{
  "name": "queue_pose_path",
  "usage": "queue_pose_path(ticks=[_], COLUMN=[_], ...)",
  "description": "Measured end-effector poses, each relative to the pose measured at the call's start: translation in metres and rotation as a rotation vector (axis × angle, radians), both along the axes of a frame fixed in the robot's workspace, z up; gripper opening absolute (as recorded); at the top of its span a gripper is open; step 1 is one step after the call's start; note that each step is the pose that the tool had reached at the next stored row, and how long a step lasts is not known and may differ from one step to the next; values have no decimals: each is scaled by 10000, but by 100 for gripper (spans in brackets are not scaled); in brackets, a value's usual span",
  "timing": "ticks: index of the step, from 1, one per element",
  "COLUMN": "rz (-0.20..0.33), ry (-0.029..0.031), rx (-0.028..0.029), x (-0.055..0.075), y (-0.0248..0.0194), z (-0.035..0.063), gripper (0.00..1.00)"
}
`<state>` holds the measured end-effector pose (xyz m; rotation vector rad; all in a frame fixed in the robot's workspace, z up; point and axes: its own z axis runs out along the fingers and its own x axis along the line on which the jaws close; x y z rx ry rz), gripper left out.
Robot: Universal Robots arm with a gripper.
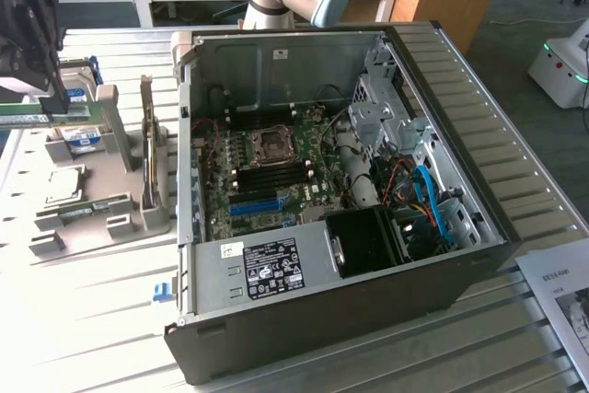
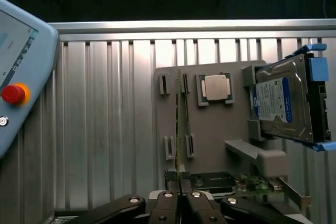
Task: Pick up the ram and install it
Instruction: 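Pick up the ram and move it above insertion slot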
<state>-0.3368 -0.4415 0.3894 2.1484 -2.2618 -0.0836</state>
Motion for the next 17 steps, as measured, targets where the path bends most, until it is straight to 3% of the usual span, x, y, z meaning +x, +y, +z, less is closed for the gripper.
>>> queue_pose_path(ticks=[17], rz=[0], ry=[194], rx=[-1], x=[354], y=[0], z=[63], gripper=[12])
